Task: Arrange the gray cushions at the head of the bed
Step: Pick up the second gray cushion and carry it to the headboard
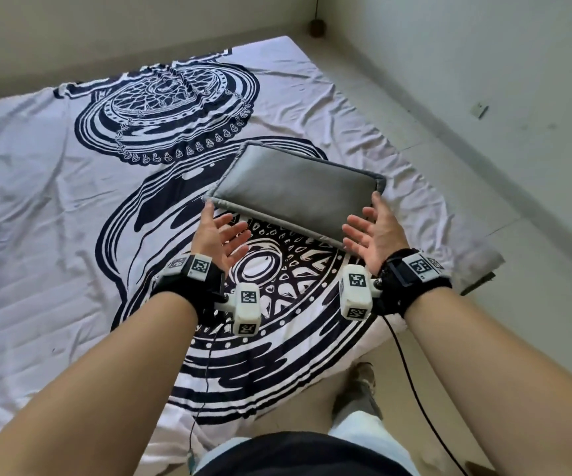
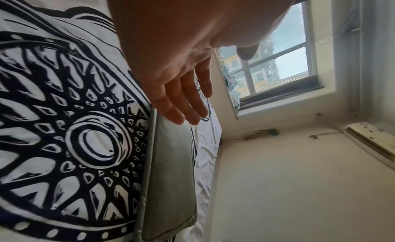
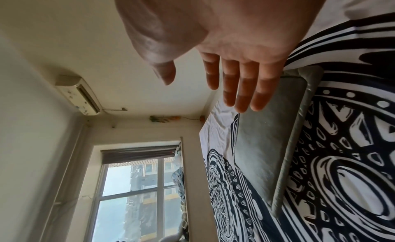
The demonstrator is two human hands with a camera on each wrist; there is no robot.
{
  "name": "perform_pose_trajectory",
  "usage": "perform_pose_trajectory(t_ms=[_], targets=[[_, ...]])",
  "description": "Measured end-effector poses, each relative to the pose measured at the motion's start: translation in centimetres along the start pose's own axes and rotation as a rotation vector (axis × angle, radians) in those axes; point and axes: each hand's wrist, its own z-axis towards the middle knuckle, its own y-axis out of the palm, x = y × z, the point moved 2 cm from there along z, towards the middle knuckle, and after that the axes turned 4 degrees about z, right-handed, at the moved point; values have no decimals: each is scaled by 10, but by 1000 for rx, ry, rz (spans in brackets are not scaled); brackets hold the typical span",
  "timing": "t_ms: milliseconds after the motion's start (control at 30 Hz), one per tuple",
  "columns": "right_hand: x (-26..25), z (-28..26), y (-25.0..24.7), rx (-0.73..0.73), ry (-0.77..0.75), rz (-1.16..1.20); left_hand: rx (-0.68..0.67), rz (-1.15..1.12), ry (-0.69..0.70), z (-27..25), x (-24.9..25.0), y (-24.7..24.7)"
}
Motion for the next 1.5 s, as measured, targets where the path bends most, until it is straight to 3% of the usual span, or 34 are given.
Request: perform_pose_trajectory(t_ms=[167, 366, 600, 800, 1033, 1299, 1432, 1499], targets=[[-63, 64, -45, -50, 49, 3, 29, -12, 27, 14, -10, 99], [-107, 123, -66, -75, 76, -67, 63, -97, 33, 22, -20, 160], [-95, 149, -58, -129, 143, -151, 179, -95, 16, 39, -28, 150], [-62, 181, -69, -54, 157, -265, 195, -81, -90, 92, -49, 137], [-20, 259, -76, 28, 258, -312, 247, -59, -193, 174, -96, 135], [9, 386, -76, 64, 200, -530, 339, -73, -199, 292, -151, 150], [10, 406, -60, 23, 196, -524, 320, -20, -235, 312, -171, 157], [22, 438, -71, 29, 211, -562, 318, -17, -315, 344, -217, 180]])
